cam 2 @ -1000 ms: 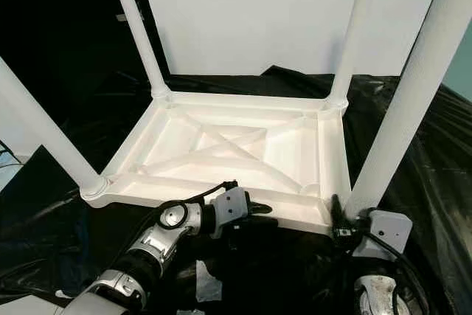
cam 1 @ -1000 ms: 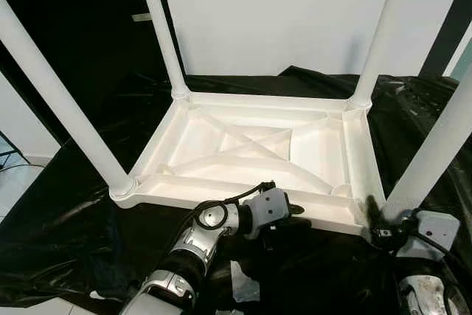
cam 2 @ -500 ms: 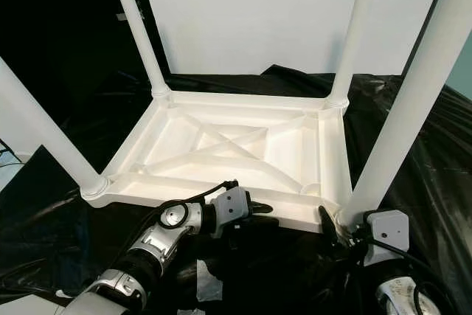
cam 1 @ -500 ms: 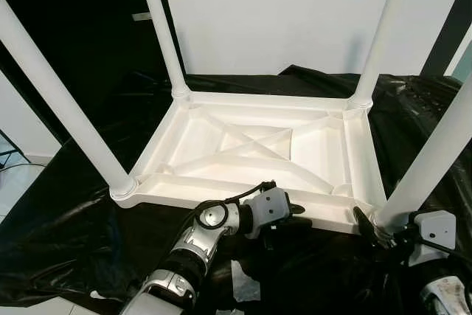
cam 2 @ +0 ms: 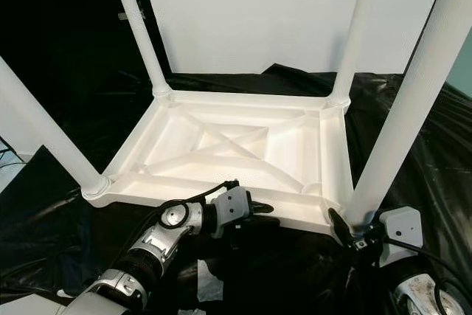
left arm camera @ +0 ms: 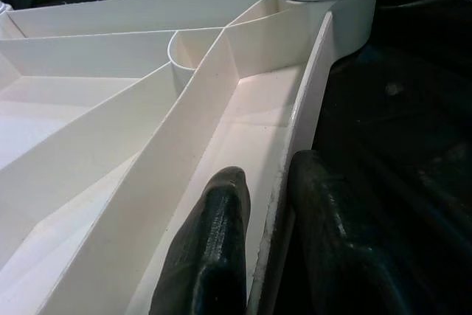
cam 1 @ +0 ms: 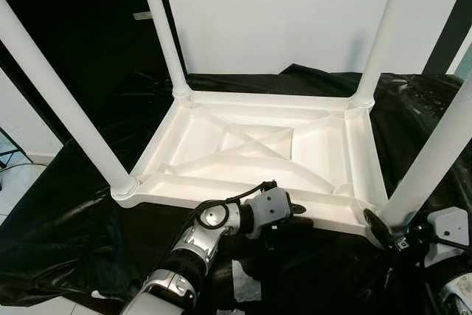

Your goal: Building children table

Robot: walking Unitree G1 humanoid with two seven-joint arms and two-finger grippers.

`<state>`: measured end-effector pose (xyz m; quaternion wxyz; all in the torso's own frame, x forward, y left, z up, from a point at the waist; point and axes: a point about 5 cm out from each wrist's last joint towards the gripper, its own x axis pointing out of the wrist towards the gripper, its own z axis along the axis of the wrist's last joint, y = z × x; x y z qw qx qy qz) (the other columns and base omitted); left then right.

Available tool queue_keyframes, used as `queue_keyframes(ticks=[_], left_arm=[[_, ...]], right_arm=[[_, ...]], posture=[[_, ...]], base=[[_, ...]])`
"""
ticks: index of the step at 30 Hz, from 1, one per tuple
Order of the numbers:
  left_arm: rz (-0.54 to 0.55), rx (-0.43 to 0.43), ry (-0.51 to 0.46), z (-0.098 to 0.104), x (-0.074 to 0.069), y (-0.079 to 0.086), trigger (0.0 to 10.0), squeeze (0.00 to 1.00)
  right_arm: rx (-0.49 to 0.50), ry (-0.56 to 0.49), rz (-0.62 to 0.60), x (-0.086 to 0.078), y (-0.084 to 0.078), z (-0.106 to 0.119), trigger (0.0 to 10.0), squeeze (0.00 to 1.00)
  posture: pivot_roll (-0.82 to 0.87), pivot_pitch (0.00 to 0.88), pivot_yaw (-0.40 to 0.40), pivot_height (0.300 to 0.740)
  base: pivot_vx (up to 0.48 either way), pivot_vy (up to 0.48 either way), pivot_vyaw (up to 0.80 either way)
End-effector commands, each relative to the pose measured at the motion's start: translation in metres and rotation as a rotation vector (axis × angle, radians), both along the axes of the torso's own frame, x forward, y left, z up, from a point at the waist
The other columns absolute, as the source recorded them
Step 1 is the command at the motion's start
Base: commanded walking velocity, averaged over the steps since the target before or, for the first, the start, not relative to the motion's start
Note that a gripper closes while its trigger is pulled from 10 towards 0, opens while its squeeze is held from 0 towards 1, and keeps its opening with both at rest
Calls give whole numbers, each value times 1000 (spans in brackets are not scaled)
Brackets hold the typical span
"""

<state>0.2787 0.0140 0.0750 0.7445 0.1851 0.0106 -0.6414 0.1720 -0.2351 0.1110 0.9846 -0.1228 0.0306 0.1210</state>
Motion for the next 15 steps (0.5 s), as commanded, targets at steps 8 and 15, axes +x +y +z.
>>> queue_keyframes(ticks=[8, 15], left_arm=[[162, 85, 92, -33, -7, 9, 10000, 0], [154, 88, 91, -33, -8, 8, 10000, 0]], right_arm=[[70, 3, -436, 2, 21, -27, 0, 0], [78, -52, -510, 10, 33, -22, 0, 0]], posture=[[-125, 0, 54, 740], [-120, 0, 53, 740]], base=[[0, 0, 0], [0, 0, 0]])
